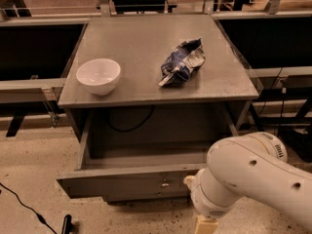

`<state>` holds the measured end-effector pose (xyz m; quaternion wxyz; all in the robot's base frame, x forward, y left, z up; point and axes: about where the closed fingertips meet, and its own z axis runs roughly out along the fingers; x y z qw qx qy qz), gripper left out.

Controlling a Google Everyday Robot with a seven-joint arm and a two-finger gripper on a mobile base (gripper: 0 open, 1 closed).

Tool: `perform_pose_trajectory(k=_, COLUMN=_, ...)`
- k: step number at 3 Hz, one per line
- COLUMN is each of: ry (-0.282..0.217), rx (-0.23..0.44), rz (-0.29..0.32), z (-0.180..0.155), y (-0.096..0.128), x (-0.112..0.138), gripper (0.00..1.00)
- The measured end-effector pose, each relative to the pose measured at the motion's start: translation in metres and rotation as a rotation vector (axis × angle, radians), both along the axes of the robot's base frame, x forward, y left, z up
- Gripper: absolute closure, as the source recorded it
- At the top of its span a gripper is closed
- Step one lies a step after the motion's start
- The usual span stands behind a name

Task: Close top drawer

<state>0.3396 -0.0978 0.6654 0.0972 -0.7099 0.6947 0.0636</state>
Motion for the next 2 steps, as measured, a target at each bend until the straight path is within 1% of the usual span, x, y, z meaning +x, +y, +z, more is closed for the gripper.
perform_pose_trajectory(k=1, ry=-0.04, rx=-0.006, rz=0.013, z=0.001, y=0.002, x=0.003, gripper=0.41)
perform_pose_trajectory(k=2, ry=-0.108, rx=-0.032, rz=0.054, z=-0.003, y=0.002, x=0.023, gripper=0.64)
